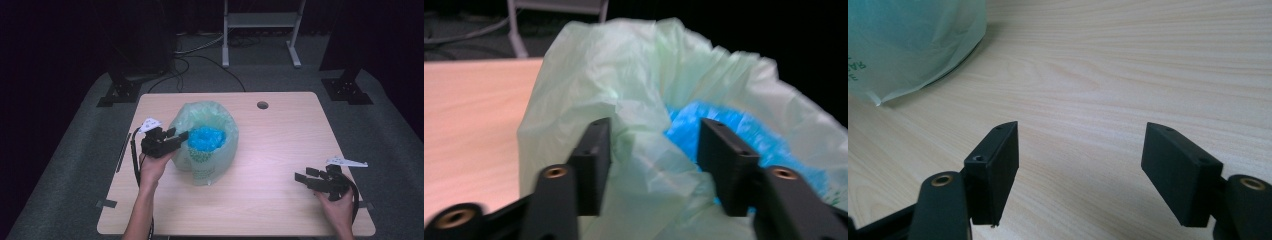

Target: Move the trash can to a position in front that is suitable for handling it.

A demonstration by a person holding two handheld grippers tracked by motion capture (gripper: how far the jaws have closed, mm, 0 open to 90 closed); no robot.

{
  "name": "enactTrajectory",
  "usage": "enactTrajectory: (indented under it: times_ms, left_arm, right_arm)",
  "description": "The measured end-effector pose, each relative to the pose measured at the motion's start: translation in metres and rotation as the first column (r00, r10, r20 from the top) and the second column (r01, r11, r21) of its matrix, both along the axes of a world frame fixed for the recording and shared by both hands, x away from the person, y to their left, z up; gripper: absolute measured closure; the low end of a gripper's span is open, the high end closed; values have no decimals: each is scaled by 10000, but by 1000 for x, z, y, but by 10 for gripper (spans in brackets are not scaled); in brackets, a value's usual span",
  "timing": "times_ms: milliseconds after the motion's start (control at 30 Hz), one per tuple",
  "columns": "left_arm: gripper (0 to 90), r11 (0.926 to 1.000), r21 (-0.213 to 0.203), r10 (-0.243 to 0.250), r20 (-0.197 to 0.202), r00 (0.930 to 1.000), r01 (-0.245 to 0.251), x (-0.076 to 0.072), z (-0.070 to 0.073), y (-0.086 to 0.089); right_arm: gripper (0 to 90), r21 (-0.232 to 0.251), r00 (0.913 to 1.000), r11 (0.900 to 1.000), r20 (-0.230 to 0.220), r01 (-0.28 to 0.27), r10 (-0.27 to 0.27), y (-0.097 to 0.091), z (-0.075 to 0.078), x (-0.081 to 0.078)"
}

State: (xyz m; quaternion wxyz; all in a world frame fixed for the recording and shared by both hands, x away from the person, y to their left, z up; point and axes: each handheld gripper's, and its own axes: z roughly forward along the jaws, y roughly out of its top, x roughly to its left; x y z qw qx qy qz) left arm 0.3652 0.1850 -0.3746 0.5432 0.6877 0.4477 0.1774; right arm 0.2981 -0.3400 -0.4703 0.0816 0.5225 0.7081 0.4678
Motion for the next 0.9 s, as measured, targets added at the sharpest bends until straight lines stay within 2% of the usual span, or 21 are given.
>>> enactTrajectory:
  times_ms: [67, 133, 267, 333, 367, 467, 533, 633, 733, 900]
  left_arm:
    - [581, 9998, 135, 130, 221, 9997, -133, -1, -1, 1]
    - [631, 9997, 64, 241, 390, 9989, -243, -2, -2, 1]
    - [730, 9977, 371, 526, 986, 9937, -565, -7, 2, 1]
    - [765, 9983, 130, 543, 1232, 9909, -563, -9, 4, 4]
    - [787, 9982, 134, 568, 1369, 9890, -592, -11, 5, 4]
    - [844, 9983, 106, 558, 1568, 9860, -581, -13, 6, 6]
    - [882, 9988, 138, 451, 1567, 9866, -478, -13, 5, 6]
    - [899, 9993, 46, 355, 1576, 9869, -367, -13, 6, 7]
    - [900, 9997, -164, 226, 1662, 9858, -201, -14, 9, 7]
    - [900, 9967, -727, -218, 1836, 9828, 357, -18, 16, 4]
  right_arm:
    - [319, 36, 10000, 10000, -61, 14, -14, 0, -2, 2]
    - [327, -7, 9999, 10000, -123, 2, -2, 0, -3, 4]
    - [336, 36, 10000, 10000, -83, 32, -32, 0, -3, 3]
    - [345, -30, 10000, 10000, 4, 32, -32, 0, -2, 1]
    - [354, -14, 10000, 10000, 10, 20, -20, -1, -2, 1]
    - [369, 107, 10000, 9999, 34, 83, -83, -3, -1, 2]
    - [382, 63, 10000, 10000, 25, 6, -6, -2, 1, 4]
    - [391, -230, 9998, 9996, 72, -187, 189, 2, 8, 7]
    - [398, -195, 9990, 9990, 210, -403, 407, 8, 18, 11]
    - [386, -157, 9937, 9965, 751, -824, 834, 29, 49, 23]
